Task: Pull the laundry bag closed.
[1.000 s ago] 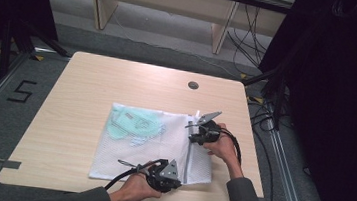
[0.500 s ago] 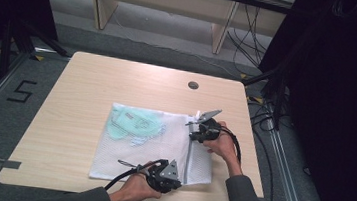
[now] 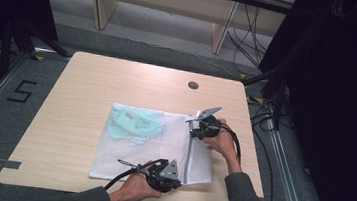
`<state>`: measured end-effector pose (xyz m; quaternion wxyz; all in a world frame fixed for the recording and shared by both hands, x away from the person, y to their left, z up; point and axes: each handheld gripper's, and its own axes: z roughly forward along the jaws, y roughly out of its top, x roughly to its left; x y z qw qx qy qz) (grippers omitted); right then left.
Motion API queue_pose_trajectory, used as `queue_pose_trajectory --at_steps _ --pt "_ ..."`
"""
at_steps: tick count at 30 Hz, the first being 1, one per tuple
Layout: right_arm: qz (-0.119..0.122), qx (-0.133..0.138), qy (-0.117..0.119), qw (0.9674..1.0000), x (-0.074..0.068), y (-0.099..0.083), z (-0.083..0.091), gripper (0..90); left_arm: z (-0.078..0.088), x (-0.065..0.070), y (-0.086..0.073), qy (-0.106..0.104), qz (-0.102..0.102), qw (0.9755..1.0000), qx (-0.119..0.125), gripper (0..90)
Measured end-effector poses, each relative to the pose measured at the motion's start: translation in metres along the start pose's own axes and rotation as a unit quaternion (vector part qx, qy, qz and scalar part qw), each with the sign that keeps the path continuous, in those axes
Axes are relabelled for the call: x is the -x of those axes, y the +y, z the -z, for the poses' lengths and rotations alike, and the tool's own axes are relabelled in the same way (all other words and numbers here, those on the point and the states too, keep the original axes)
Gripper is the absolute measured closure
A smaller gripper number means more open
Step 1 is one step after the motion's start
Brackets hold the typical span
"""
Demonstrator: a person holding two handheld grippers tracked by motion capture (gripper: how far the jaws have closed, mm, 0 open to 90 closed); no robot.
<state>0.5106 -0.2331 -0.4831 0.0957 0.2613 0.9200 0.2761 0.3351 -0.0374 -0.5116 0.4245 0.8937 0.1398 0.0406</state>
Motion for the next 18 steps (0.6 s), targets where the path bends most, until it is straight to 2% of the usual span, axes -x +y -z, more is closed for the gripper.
queue_pose_trajectory --at_steps 5,6,8,9,10,11,12,15,17,18 --pt "0.0 -0.003 0.0 1.0 -0.0006 0.0016 -0.002 86.6 0.0003 -0.0004 0.0 -0.002 0.003 1.0 -0.001 89.0" --pt "0.002 -0.004 -0.009 1.0 0.0007 0.0021 -0.0024 86.6 0.0006 -0.0005 0.0002 -0.002 0.0 1.0 -0.003 89.0" --pt "0.008 -0.002 -0.006 0.9999 0.0022 0.0028 -0.003 86.6 0.0001 -0.0003 0.0 -0.001 0.003 1.0 -0.002 89.0" --pt "0.006 -0.009 -0.002 0.9999 0.0026 0.0032 -0.002 86.6 0.0 -0.0002 -0.0003 -0.003 0.003 1.0 -0.003 89.0" --pt "0.005 -0.001 -0.006 1.0 0.0026 0.0027 -0.0046 86.6 0.0 0.0001 -0.0004 -0.002 0.002 1.0 -0.004 89.0" --pt "0.004 -0.008 -0.008 0.9999 0.0032 0.003 -0.0028 86.6 -0.0002 0.0003 -0.0004 -0.004 -0.001 1.0 -0.006 89.0" --pt "0.001 -0.002 -0.011 0.9999 0.0033 0.0023 -0.0045 86.6 0.0 0.0002 -0.0004 -0.005 -0.005 0.9999 -0.01 89.0" --pt "0.006 0.003 -0.014 0.9999 0.0063 0.0019 -0.0055 86.6 -0.001 0.0016 -0.0009 -0.005 -0.002 0.9999 -0.009 89.0" --pt "0.005 -0.006 -0.012 0.9999 0.0066 0.0023 -0.0049 86.6 -0.0006 0.0011 -0.0006 -0.004 -0.005 0.9999 -0.011 89.0" --pt "0.004 0.003 -0.013 0.9999 0.0062 0.0022 -0.0069 86.6 -0.001 0.001 -0.0008 -0.003 -0.004 1.0 -0.008 89.0"
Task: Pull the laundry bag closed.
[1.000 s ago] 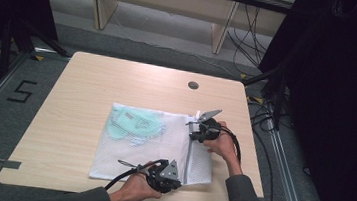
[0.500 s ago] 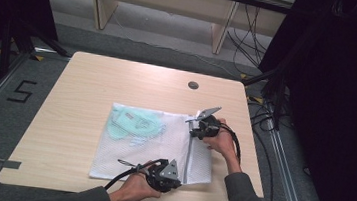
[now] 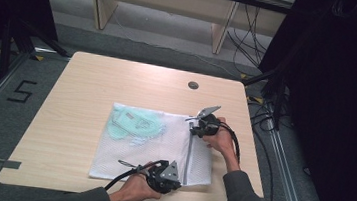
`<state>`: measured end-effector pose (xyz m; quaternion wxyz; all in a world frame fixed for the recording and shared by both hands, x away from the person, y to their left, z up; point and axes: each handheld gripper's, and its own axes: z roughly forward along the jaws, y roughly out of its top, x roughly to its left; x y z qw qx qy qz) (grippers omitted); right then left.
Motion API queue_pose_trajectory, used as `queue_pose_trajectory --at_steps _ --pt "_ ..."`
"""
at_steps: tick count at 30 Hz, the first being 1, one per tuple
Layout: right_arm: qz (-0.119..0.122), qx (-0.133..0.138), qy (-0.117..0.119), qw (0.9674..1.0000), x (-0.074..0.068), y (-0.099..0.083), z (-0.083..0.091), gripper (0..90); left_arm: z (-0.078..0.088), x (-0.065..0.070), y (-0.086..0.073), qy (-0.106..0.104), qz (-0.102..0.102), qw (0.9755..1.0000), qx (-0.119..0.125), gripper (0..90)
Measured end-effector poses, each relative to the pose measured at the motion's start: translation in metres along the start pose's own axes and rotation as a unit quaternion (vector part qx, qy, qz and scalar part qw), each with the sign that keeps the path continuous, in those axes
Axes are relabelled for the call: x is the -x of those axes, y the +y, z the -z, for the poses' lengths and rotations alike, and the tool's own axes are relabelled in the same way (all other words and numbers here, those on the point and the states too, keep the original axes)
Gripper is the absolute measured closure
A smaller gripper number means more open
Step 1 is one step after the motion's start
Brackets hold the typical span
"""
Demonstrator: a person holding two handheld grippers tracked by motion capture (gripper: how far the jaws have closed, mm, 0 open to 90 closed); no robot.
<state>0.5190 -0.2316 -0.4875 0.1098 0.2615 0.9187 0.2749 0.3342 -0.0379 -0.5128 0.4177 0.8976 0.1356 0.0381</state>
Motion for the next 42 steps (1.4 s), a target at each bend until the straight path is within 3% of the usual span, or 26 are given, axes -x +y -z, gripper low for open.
queue_pose_trajectory --at_steps 13,14,19,21,23,24,29,33,34,36,40,42 --pt "0.001 0.0 -0.014 0.9999 0.009 0.005 -0.004 86.6 0.001 0.002 0.0 -0.003 -0.001 1.0 -0.003 89.1" --pt "0.001 -0.001 -0.023 0.9997 0.01 0.005 -0.003 86.6 0.001 0.003 0.0 -0.003 -0.001 1.0 -0.003 89.1" --pt "0.004 0.002 -0.023 0.9997 0.012 0.007 -0.004 86.6 0.0 0.003 0.001 -0.001 0.0 1.0 -0.002 89.1" --pt "0.016 0.0 -0.017 0.9997 0.014 0.008 -0.005 86.6 0.0 0.003 0.0 0.0 0.004 1.0 0.003 89.1" --pt "-0.004 0.003 -0.016 0.9999 0.013 0.007 -0.006 86.6 0.0 0.003 0.0 -0.001 0.001 1.0 -0.001 89.1" --pt "0.0 0.003 -0.025 0.9997 0.013 0.007 -0.006 86.6 0.001 0.003 0.001 -0.001 -0.002 1.0 -0.004 89.2" --pt "-0.005 0.009 -0.024 0.9997 0.016 0.007 -0.006 86.6 0.001 0.002 0.001 -0.003 0.007 1.0 0.001 89.3" --pt "-0.006 0.008 -0.027 0.9996 0.016 0.007 -0.007 86.6 -0.001 0.006 -0.001 -0.003 0.003 1.0 0.0 89.2" --pt "-0.005 0.007 -0.032 0.9995 0.017 0.007 -0.008 86.6 -0.001 0.006 -0.002 0.001 -0.008 0.9999 -0.008 89.3" --pt "-0.017 0.006 -0.04 0.999 0.018 0.006 -0.008 86.6 -0.001 0.007 -0.001 -0.005 0.0 1.0 -0.004 89.3" --pt "-0.019 0.011 -0.031 0.9993 0.02 0.005 -0.008 86.6 -0.001 0.006 -0.001 -0.007 0.006 1.0 0.003 89.3" --pt "-0.011 0.015 -0.038 0.9991 0.022 0.005 -0.008 86.6 -0.001 0.006 -0.001 -0.006 0.01 0.9999 0.002 89.3"
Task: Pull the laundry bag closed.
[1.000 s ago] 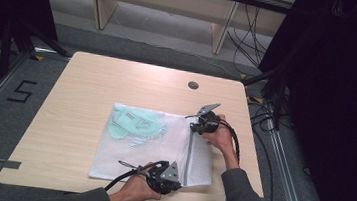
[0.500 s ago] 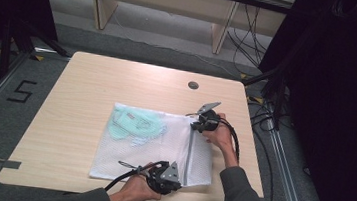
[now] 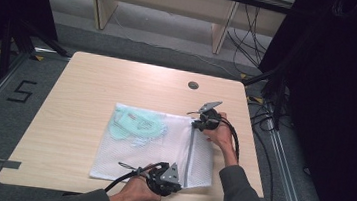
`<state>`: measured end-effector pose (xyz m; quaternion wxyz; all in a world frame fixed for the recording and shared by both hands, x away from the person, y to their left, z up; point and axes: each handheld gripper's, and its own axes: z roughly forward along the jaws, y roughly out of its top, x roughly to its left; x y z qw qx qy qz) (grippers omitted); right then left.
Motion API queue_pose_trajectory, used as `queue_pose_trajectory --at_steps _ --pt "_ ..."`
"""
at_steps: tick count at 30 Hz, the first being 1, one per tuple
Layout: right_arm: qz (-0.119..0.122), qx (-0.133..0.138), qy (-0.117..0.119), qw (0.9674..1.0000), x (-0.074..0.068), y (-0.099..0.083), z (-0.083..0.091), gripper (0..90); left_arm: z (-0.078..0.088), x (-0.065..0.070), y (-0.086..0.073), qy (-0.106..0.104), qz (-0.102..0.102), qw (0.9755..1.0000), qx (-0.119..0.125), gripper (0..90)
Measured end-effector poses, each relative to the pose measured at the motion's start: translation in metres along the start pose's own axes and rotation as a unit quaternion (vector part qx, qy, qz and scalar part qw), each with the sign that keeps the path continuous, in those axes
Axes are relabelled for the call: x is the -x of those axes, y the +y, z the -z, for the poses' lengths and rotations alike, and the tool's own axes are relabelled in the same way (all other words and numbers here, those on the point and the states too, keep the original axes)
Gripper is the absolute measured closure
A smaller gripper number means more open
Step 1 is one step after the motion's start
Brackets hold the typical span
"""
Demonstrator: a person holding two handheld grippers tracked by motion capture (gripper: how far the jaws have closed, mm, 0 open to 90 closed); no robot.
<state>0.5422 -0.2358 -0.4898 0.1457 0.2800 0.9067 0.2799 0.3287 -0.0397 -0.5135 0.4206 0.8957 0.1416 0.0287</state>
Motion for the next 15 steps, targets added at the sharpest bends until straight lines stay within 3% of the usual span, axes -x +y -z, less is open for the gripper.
queue_pose_trajectory --at_steps 5,6,7,9,10,11,15 --pt "0.0 0.004 -0.001 1.0 0.0001 0.0003 -0.0007 86.6 0.0004 0.0001 0.0001 -0.003 0.002 1.0 -0.001 89.3" --pt "-0.009 -0.001 0.001 1.0 -0.0015 0.0004 -0.001 86.6 0.0001 0.0003 0.0002 -0.005 -0.005 1.0 -0.005 89.3" --pt "0.0 0.003 -0.001 1.0 0.0003 0.0004 -0.0012 86.6 0.0001 0.001 0.0004 0.001 -0.01 0.9999 -0.006 89.3" --pt "-0.005 0.001 0.0 1.0 -0.0003 0.0008 -0.001 86.6 -0.0015 0.0 -0.0002 0.002 -0.015 0.9998 -0.008 89.2" --pt "-0.014 -0.004 -0.002 0.9999 -0.0012 0.001 0.0005 86.6 -0.0025 -0.0001 -0.0002 0.001 -0.006 1.0 -0.003 89.1" --pt "-0.005 -0.001 -0.01 0.9999 0.0003 0.0012 0.0002 86.6 -0.0028 -0.0011 0.0001 -0.005 -0.001 1.0 0.001 89.1" --pt "0.0 0.005 -0.009 1.0 0.0 0.0024 0.0007 86.6 0.0 -0.0012 0.0012 -0.002 -0.002 1.0 0.0 89.1"
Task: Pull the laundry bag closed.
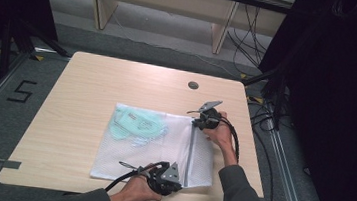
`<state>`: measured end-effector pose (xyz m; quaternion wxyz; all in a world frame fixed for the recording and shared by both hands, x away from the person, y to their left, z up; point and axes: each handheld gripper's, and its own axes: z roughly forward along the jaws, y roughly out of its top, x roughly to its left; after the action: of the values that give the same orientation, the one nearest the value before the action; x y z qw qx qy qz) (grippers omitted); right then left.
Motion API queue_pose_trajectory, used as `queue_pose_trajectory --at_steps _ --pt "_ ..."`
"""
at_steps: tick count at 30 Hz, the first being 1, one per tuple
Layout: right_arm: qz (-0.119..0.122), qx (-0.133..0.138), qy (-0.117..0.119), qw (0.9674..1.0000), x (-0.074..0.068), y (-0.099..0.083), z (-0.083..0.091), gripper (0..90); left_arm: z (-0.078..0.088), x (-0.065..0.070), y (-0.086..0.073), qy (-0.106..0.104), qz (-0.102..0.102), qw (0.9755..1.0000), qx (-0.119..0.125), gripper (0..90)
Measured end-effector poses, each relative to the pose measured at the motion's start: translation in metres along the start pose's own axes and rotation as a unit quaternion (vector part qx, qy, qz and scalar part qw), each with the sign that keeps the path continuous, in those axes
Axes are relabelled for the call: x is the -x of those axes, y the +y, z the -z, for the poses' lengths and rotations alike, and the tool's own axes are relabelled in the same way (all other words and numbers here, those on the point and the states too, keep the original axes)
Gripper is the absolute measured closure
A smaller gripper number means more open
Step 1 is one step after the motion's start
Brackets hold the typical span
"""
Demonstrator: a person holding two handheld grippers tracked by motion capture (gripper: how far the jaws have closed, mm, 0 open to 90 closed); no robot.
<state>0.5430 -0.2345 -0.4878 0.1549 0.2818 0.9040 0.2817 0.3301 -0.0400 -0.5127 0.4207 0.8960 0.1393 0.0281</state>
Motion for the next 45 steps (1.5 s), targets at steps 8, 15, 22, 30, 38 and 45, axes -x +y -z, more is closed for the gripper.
queue_pose_trajectory --at_steps 8,15,22,30,38,45 --pt "-0.004 0.0 -0.009 1.0 -0.001 0.002 0.0 86.5 0.0 -0.001 0.001 -0.001 0.011 0.9999 0.005 88.7" --pt "-0.014 -0.002 -0.018 0.9997 -0.001 0.001 0.0 85.8 0.001 -0.006 0.002 -0.004 0.013 0.9998 0.015 87.8" --pt "-0.022 -0.01 -0.02 0.9995 0.001 0.0 0.0 80.3 0.0 -0.007 0.003 -0.01 0.013 0.9998 0.008 80.5" --pt "-0.045 0.019 -0.029 0.9984 0.002 0.001 0.007 68.1 0.013 -0.013 0.008 -0.011 0.031 0.9989 0.032 63.1" --pt "-0.047 0.027 -0.032 0.998 -0.008 0.004 0.019 59.1 0.036 -0.027 0.006 -0.006 0.051 0.998 0.036 54.5" --pt "-0.043 0.019 -0.016 0.9987 -0.015 0.007 0.027 54.5 0.065 -0.044 -0.002 0.031 0.067 0.9962 0.046 48.1"
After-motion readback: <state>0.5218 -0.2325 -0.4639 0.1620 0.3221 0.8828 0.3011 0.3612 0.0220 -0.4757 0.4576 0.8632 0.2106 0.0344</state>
